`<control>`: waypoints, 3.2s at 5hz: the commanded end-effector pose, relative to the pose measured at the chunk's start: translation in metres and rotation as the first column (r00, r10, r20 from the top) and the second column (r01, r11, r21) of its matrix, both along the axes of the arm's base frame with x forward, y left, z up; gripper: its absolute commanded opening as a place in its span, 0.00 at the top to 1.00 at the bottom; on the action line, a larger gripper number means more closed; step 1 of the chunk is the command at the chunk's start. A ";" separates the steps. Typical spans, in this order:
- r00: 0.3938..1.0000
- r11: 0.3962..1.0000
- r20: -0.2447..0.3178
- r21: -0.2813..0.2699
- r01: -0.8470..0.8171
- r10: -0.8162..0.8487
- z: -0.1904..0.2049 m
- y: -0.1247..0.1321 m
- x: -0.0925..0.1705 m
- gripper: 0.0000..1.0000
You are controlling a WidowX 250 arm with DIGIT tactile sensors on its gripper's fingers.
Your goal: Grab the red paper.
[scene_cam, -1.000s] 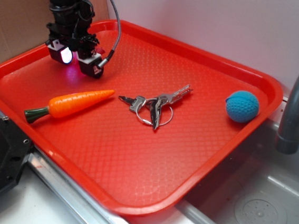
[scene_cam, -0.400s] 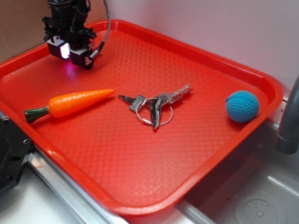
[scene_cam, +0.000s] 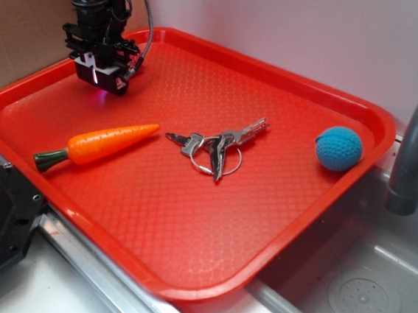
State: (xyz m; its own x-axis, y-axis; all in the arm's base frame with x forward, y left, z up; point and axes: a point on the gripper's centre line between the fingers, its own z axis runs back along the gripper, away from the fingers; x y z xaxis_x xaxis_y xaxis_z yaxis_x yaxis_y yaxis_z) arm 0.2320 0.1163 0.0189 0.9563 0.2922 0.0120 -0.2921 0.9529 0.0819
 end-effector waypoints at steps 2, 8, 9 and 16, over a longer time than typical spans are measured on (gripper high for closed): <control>0.999 1.000 0.044 0.017 0.017 -0.018 0.015 0.001 0.006 1.00; 0.984 1.000 0.178 0.011 -0.015 0.013 0.069 0.008 0.033 0.00; 0.983 1.000 0.184 0.005 -0.003 0.002 0.068 0.006 0.037 0.00; 0.990 0.994 0.095 0.018 0.104 -0.105 -0.010 0.017 0.051 0.00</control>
